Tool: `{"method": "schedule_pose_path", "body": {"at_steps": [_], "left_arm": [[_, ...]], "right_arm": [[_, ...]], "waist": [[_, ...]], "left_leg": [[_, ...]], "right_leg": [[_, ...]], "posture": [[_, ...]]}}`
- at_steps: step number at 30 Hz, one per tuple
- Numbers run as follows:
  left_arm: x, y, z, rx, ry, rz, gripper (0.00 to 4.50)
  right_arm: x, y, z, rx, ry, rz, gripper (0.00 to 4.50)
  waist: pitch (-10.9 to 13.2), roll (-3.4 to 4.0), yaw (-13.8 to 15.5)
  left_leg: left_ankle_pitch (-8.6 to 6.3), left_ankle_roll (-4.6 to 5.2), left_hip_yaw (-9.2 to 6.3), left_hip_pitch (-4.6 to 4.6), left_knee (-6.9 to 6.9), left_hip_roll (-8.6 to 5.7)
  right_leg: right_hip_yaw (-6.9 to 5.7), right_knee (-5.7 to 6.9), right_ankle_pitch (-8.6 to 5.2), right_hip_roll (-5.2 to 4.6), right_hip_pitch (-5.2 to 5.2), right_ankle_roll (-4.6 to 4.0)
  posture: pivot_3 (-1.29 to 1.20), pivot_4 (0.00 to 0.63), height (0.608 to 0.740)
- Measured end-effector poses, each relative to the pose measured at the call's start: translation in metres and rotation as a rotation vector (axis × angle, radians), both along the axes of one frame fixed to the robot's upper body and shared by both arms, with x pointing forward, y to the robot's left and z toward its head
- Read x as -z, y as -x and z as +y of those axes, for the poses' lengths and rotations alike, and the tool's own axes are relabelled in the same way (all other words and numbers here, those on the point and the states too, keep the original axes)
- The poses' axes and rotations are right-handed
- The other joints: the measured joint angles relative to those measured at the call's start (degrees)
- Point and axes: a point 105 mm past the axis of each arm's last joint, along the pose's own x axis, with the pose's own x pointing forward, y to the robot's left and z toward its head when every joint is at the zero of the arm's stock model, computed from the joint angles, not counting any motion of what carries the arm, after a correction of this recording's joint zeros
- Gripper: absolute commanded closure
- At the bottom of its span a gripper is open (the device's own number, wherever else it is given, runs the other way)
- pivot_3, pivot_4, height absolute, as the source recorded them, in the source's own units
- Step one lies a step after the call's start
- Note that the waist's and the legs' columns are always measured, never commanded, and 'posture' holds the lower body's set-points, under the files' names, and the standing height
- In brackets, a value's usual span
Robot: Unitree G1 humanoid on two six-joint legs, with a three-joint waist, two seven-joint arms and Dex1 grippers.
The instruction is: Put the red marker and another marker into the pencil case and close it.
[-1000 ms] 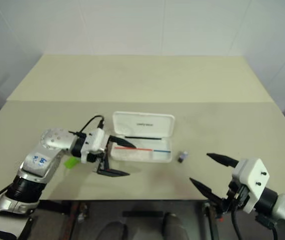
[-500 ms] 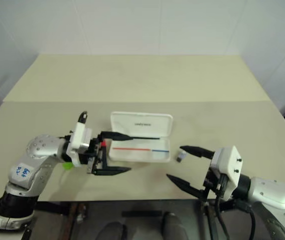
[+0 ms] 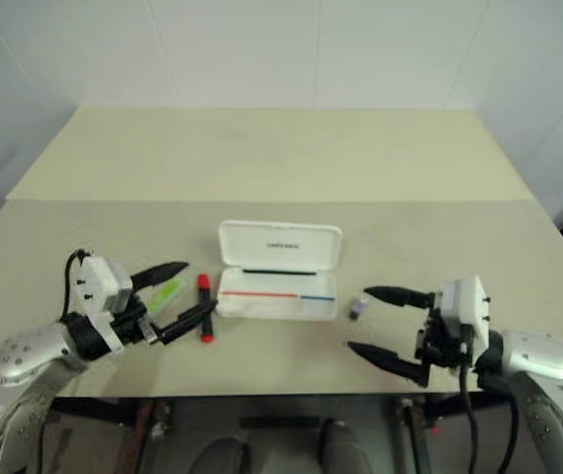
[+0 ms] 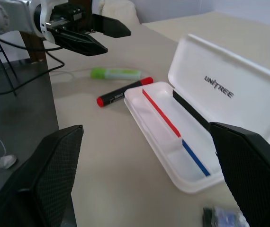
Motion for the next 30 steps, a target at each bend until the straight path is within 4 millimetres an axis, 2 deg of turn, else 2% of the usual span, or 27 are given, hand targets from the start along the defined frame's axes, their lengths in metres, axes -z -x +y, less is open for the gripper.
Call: {"method": "schedule_pose_path", "body": {"at_steps": [10, 24, 30], "left_arm": [[0.022, 0.001, 0.008, -0.222, -0.055, 0.049, 0.05], [0.041, -0.002, 0.008, -0.318, -0.079, 0.112, 0.05], [0.045, -0.001, -0.005, -0.289, -0.039, 0.130, 0.05]], "right_arm": [[0.005, -0.004, -0.006, -0.016, 0.004, 0.008, 0.00], [0.012, -0.006, -0.012, 0.012, 0.007, 0.025, 0.00], [0.015, -0.005, -0.013, 0.017, 0.008, 0.031, 0.00]], "waist": [[0.0, 0.00, -0.1], [0.0, 0.00, 0.0], [0.0, 0.00, 0.0]], "left_leg": [[0.02, -0.03, 0.06, 0.01, 0.05, -0.01], [0.02, -0.03, 0.06, -0.01, 0.03, -0.01], [0.02, -0.03, 0.06, -0.01, 0.03, -0.01]], "right_leg": [[0.05, 0.00, 0.04, 0.00, 0.01, -0.11], [0.05, -0.04, 0.04, 0.00, 0.01, -0.11], [0.05, -0.05, 0.04, 0.00, 0.01, -0.12]], "posture": [[0.00, 0.150, 0.740], [0.00, 0.150, 0.740], [0.00, 0.150, 0.740]]}}
